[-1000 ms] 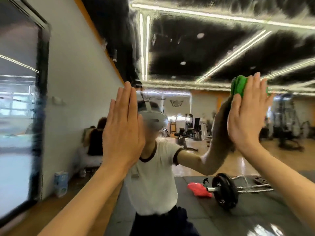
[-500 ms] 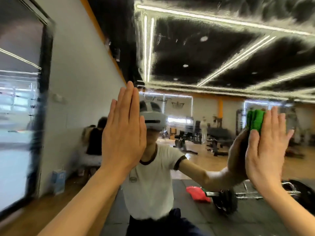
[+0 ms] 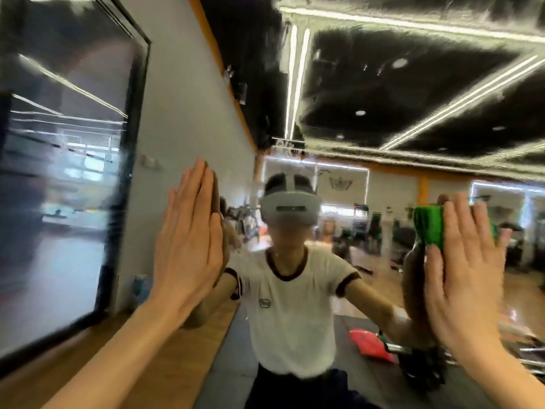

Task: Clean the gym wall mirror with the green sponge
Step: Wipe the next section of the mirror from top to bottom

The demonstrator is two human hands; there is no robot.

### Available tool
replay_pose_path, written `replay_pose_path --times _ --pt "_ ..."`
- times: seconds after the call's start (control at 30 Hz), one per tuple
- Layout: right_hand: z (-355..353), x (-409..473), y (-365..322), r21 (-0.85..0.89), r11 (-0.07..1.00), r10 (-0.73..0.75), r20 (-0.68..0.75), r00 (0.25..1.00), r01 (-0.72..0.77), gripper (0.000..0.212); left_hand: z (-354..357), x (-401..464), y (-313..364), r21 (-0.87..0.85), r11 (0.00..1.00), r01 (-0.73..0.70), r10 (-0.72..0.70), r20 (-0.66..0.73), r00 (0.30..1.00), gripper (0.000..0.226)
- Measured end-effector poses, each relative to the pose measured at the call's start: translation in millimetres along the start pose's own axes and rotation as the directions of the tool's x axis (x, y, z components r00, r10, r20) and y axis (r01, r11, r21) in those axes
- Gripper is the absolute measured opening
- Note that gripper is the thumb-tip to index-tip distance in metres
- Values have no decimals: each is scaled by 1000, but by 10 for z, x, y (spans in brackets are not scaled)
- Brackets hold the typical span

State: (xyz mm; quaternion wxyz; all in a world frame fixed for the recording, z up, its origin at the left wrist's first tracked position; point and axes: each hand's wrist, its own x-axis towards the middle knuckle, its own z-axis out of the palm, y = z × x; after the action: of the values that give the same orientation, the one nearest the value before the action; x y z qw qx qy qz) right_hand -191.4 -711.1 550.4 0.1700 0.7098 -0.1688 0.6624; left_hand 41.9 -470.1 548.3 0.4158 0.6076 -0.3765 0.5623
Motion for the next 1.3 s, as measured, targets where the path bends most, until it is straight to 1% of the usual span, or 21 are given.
replay_pose_path --times 0.03,0.07,0.13,0.23,0.3,0.33,0.37,0.47,0.53,0.57,0.67,0.73,0.8,0.83,0.9,0.97,1.0,1.07,1.17,1.23,1.3 --pt "64 7 -190 -2 999 36 -23 999 -36 57 15 -12 -6 3 1000 -6 6 0 1000 57" --pt "143 33 -446 -13 1000 8 -23 1000 -8 57 28 -21 -6 8 1000 -11 11 -6 1000 57" --pt "348 89 -1018 -13 982 -190 26 981 190 64 34 -25 -13 10 1000 -19 20 -16 1000 58" --pt "534 137 -1522 -4 846 -531 103 841 534 60 32 -20 -36 9 1000 -25 25 -6 1000 58" --pt "484 185 -1313 -49 775 -621 131 773 631 58 40 -21 -36 17 999 -35 35 2 999 58" --pt "413 184 -1115 -57 779 -612 148 777 624 58 44 -21 -38 17 999 -39 39 -1 999 58" --pt "320 157 -879 -61 811 -569 155 808 582 58 49 -19 -40 18 999 -41 41 -5 999 58" --pt "42 37 -318 -53 946 -309 139 941 319 58 61 -28 -43 44 998 -41 41 -9 999 57" --pt "40 28 -389 -40 983 -174 71 982 177 58 67 -31 -32 53 998 -39 40 -9 999 57" --pt "100 79 -558 -37 988 -147 39 988 148 58 64 -30 -31 53 998 -39 39 -7 999 57" --pt "382 377 -1285 -27 963 -266 19 964 267 60 57 -26 -44 53 998 -46 47 -6 999 57" --pt "534 585 -1660 -25 908 -417 46 908 419 58 58 -21 -53 44 998 -52 52 0 999 57" --pt "553 745 -1616 -65 818 -568 71 820 572 57 59 -16 -57 36 998 -56 56 -1 998 57" --pt "497 789 -1449 -53 801 -592 83 802 596 57 59 -17 -58 37 998 -57 58 -1 998 57" --pt "314 827 -952 -32 857 -510 96 855 514 58 58 -11 -59 41 998 -56 57 -8 998 57" --pt "105 776 -498 -46 948 -312 82 947 316 57 62 -14 -57 48 998 -49 49 -14 999 57" --pt "41 750 -408 -51 972 -225 56 973 227 56 64 -16 -52 52 998 -44 45 -19 999 57" --pt "109 776 -606 -45 990 -136 -14 991 135 56 64 -15 -42 51 998 -39 40 -18 999 57" --pt "400 1025 -1388 -35 979 -201 -63 978 199 57 56 -17 -45 28 999 -41 42 -6 999 57" --pt "579 1203 -1843 -57 946 -322 -35 946 319 57 47 -15 -54 18 999 -50 50 -8 999 57" --pt "626 1336 -1895 -102 877 -469 28 883 469 56 48 -16 -52 16 998 -53 53 -19 998 57"
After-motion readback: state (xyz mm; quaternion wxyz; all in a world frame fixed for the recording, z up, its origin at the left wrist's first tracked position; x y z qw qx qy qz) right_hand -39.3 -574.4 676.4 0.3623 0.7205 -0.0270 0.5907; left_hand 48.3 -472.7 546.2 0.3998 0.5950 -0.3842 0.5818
